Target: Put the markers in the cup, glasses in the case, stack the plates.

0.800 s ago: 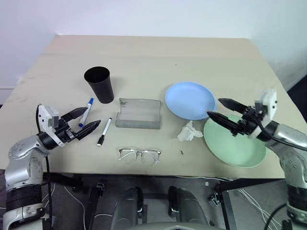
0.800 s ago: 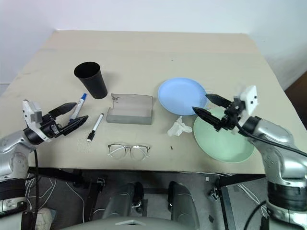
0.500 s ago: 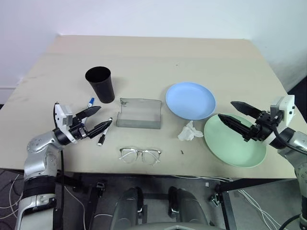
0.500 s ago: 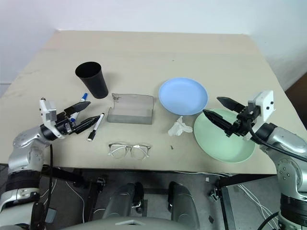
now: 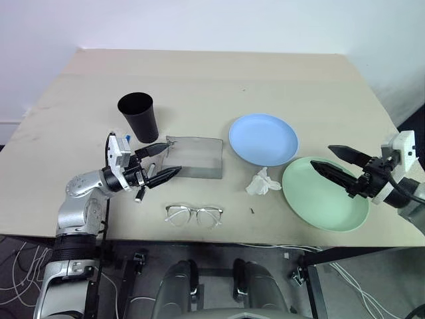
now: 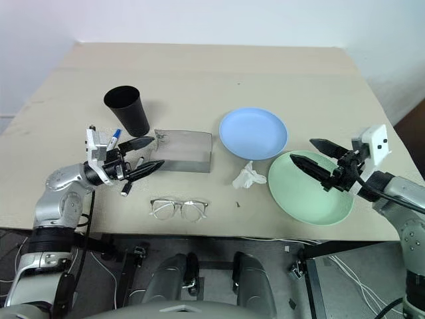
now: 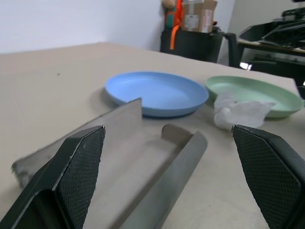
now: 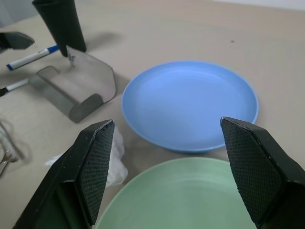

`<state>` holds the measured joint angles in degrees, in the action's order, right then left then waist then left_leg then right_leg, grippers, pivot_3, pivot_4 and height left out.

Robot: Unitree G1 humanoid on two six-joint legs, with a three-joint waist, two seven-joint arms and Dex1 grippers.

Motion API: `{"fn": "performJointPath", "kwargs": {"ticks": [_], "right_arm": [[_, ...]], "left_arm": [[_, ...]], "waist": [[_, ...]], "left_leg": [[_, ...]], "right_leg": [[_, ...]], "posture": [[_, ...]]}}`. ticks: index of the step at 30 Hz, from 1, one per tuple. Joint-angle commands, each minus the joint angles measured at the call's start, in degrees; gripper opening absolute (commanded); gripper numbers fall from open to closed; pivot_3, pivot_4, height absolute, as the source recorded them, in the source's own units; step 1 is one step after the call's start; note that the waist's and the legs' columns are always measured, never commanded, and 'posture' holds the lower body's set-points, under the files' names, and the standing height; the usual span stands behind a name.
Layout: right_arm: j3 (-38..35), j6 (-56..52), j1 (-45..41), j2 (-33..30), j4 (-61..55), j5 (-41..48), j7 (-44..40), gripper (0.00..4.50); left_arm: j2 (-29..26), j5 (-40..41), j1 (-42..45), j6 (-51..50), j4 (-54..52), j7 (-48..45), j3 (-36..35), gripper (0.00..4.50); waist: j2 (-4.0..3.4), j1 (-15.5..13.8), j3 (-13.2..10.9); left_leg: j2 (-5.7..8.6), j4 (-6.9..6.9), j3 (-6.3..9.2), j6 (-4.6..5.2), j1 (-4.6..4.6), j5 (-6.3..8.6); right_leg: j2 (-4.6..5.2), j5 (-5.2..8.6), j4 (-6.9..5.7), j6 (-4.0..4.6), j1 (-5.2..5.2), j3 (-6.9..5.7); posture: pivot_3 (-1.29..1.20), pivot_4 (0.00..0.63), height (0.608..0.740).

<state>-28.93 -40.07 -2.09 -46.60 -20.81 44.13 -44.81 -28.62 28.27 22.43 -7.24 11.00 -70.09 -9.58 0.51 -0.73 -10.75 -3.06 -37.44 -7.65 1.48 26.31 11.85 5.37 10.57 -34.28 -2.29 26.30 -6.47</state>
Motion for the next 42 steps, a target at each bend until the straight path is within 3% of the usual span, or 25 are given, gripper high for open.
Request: {"fn": "performJointPath", "kwargs": {"ticks": [1,10,14,18,26,37,42], "right_arm": [[-2.0,-1.4,-0.2,-1.7,-0.8,1.7,-0.3,3.74],[0.0,-3.0,-0.6,-3.5,3.3,-1.1,0.4,3.74],[-0.5,-0.4,-0.4,-5.3,7.6,-5.5,0.1,4.48],[-0.4,-1.1,-1.0,-7.0,12.0,-7.7,0.3,4.48],[7.0,-8.8,-9.0,-10.8,27.3,-14.1,3.0,4.48],[12.5,-7.6,-13.2,-9.6,36.2,-18.4,0.4,4.48],[12.7,-7.0,-14.2,-9.0,35.9,-19.7,1.0,2.84]], "left_arm": [[-0.3,0.3,1.6,0.7,-1.5,-0.2,0.9,4.46],[1.1,-1.0,3.4,4.2,2.2,-1.3,2.7,4.46],[1.3,-0.3,3.3,2.8,0.5,-1.2,2.8,4.5],[0.7,-0.2,3.2,1.6,-0.9,-0.9,2.9,4.5],[0.7,-0.5,2.4,0.2,-3.1,0.1,4.2,4.5],[1.2,-1.4,-2.0,2.7,-2.8,1.1,3.8,4.5],[0.8,-1.5,-4.0,3.1,-3.0,1.4,3.9,4.5]], "waist": [[0.0,0.0,0.0],[0.0,0.0,0.0],[0.0,0.0,0.0],[0.0,0.0,0.0],[-0.02,0.1,0.0],[-0.07,0.1,0.0],[-0.09,0.1,0.0]], "left_leg": [[0.0,-0.01,0.02,0.0,0.0,0.0],[0.01,-0.06,0.01,0.03,0.01,-0.01],[0.01,-0.27,0.02,0.11,0.09,-0.01],[0.0,-0.39,0.02,0.15,0.1,0.0],[-0.05,-0.47,0.01,0.14,0.1,0.01],[-0.04,-0.53,-0.02,0.19,0.13,-0.02],[-0.06,-0.55,-0.02,0.19,0.12,-0.01]], "right_leg": [[0.0,0.03,0.0,-0.06,-0.02,-0.01],[-0.01,0.0,0.0,-0.06,-0.02,0.0],[0.0,-0.11,-0.02,0.03,-0.04,0.0],[0.0,-0.13,-0.02,-0.05,-0.08,0.0],[0.0,-0.19,-0.04,-0.16,-0.08,0.01],[-0.04,-0.21,-0.05,-0.17,-0.06,0.03],[-0.02,-0.24,-0.05,-0.23,-0.06,0.03]], "posture": [[0.0,0.15,0.74],[0.0,0.15,0.74],[0.0,0.15,0.74],[0.0,0.15,0.74],[0.0,0.15,0.74],[0.0,0.15,0.74],[0.0,0.15,0.74]]}}
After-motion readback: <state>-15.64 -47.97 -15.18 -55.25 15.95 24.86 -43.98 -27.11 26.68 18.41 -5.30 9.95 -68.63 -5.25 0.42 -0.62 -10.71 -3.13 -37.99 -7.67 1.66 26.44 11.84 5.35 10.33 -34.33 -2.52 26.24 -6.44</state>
